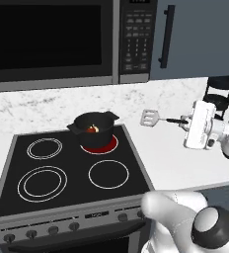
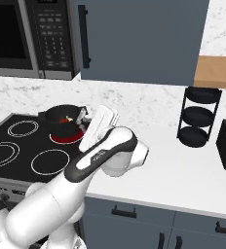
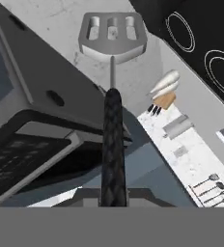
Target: Put the mushroom and bell pepper in the pot. Retrieve the spatula and lightly stir the vegetables in the pot.
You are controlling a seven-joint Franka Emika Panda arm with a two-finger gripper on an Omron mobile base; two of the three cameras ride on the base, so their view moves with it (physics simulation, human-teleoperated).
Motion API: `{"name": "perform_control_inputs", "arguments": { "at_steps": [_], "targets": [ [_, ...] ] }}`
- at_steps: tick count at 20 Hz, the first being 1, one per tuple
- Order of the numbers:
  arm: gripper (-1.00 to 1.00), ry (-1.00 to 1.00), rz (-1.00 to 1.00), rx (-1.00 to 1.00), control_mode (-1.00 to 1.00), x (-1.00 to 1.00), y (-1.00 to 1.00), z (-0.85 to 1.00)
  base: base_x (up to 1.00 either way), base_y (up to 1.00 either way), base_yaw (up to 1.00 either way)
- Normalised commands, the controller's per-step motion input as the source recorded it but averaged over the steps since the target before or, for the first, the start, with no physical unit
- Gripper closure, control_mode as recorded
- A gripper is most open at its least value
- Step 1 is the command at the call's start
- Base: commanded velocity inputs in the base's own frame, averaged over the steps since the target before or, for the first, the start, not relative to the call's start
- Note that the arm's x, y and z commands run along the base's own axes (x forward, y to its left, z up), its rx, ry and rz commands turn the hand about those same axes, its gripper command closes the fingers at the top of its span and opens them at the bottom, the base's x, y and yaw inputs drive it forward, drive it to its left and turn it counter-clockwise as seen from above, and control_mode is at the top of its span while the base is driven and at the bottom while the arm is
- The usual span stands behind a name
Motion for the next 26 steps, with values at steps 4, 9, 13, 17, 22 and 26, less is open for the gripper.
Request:
{"name": "perform_control_inputs", "arguments": {
  "at_steps": [4, 9, 13, 17, 22, 26],
  "targets": [
    [1.00, 0.40, -0.20, 0.47, -1.00, 0.03, 0.44, 0.11, 0.00, 0.00, 0.00],
    [1.00, 0.34, -0.18, 0.41, -1.00, 0.49, 0.59, 0.25, 0.00, 0.00, 0.00],
    [1.00, 0.29, -0.17, 0.29, -1.00, 0.63, 0.67, 0.08, 0.00, 0.00, 0.00],
    [1.00, 0.32, -0.18, 0.21, -1.00, 0.63, 0.68, 0.00, 0.00, 0.00, 0.00],
    [1.00, 0.30, -0.18, 0.20, -1.00, 0.76, 0.56, 0.00, 0.00, 0.00, 0.00],
    [1.00, 0.35, -0.13, 0.22, -1.00, 0.74, 0.40, 0.00, 0.00, 0.00, 0.00]
  ]
}}
